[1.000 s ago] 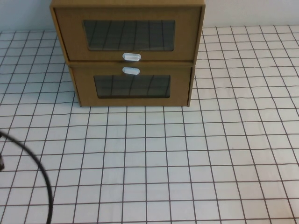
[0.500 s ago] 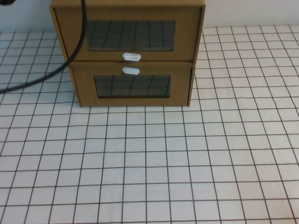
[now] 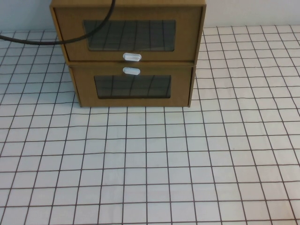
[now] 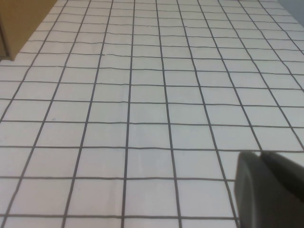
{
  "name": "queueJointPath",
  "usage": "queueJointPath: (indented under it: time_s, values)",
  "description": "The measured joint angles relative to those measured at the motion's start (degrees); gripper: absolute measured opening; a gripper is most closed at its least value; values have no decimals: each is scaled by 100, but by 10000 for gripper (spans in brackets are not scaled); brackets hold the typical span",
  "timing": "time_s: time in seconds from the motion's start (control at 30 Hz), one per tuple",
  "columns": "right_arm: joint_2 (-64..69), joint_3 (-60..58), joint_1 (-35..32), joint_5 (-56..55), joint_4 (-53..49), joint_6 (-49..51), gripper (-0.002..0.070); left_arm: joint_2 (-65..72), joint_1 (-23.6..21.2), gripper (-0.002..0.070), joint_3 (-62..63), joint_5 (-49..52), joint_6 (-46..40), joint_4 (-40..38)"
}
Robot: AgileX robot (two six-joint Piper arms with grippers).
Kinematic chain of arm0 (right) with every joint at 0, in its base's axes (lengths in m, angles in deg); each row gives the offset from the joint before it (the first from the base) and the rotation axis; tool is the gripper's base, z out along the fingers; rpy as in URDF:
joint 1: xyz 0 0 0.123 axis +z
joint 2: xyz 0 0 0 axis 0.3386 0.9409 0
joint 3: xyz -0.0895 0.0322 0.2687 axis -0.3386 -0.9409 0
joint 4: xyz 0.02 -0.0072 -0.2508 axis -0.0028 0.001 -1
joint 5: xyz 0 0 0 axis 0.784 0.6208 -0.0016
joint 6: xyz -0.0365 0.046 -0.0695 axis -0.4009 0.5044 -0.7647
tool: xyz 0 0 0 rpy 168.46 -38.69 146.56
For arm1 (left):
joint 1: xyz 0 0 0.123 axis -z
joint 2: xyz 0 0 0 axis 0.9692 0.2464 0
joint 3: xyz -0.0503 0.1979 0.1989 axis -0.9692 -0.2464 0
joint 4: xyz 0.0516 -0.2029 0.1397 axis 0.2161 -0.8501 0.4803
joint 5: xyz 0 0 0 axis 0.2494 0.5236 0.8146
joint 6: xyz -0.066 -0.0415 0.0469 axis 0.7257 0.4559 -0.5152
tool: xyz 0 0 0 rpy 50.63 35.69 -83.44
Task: Open the shoe box
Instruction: 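Pull the top drawer of the cardboard box fully open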
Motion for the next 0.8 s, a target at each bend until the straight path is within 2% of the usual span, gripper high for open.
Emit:
queueJointPath:
  time_s: [0.5, 0.63, 0.8]
  values:
    - [0, 0, 0, -207, 211, 0, -13, 463, 0, -2, 13, -315, -605, -569]
    - [0, 0, 0, -818, 1164, 0, -14, 476, 0, -2, 13, -337, -695, -602]
    - [0, 0, 0, -1537, 3054, 0, -13, 536, 0, -2, 13, -294, -732, -616]
